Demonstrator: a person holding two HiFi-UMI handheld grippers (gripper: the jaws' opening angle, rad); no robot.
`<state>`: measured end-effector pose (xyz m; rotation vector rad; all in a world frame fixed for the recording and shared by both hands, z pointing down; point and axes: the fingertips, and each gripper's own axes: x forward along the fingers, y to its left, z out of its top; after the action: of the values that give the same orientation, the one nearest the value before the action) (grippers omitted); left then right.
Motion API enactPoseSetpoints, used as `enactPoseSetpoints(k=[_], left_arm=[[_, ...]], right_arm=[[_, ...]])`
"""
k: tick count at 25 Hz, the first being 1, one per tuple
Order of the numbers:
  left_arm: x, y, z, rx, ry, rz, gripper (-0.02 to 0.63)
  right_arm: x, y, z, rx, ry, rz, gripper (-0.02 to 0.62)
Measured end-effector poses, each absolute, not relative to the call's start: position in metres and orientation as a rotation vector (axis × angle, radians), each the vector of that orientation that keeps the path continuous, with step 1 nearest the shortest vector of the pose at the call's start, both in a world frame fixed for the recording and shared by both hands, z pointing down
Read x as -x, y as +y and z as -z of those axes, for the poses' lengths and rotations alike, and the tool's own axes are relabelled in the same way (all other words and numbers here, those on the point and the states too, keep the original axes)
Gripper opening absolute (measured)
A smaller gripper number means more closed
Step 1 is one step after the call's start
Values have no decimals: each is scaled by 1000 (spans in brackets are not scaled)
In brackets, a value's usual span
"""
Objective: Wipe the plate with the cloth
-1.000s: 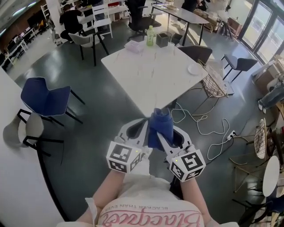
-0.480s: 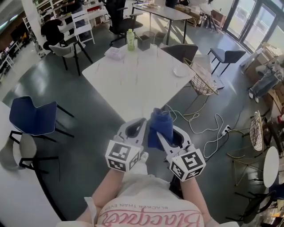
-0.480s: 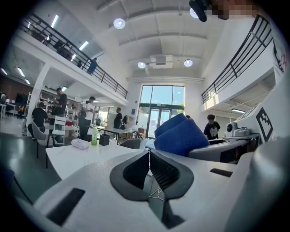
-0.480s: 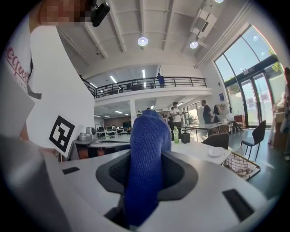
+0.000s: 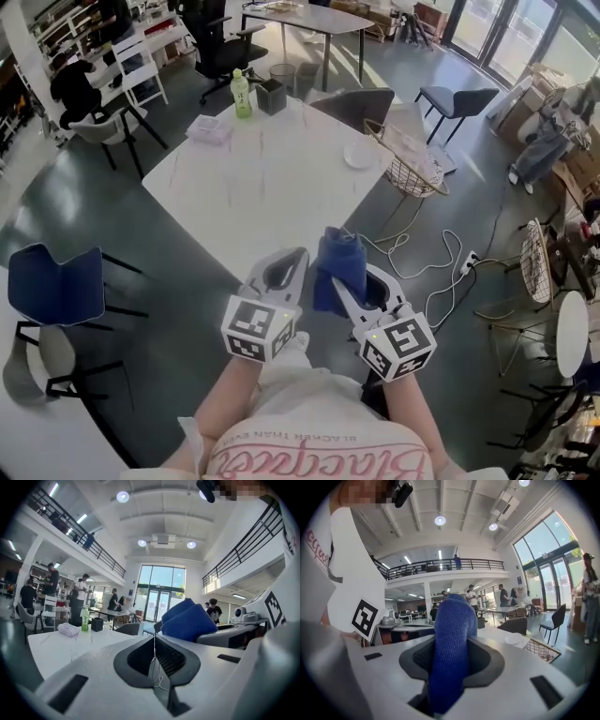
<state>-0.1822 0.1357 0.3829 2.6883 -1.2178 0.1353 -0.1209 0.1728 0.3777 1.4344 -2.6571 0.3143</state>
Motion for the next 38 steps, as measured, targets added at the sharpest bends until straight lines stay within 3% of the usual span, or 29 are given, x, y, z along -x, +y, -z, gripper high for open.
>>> enactPoseSetpoints(k=[38], left_arm=[[84, -47, -416, -2710, -1014, -191, 5]], right_arm=[[19, 4, -405, -1657, -2530, -415, 130]])
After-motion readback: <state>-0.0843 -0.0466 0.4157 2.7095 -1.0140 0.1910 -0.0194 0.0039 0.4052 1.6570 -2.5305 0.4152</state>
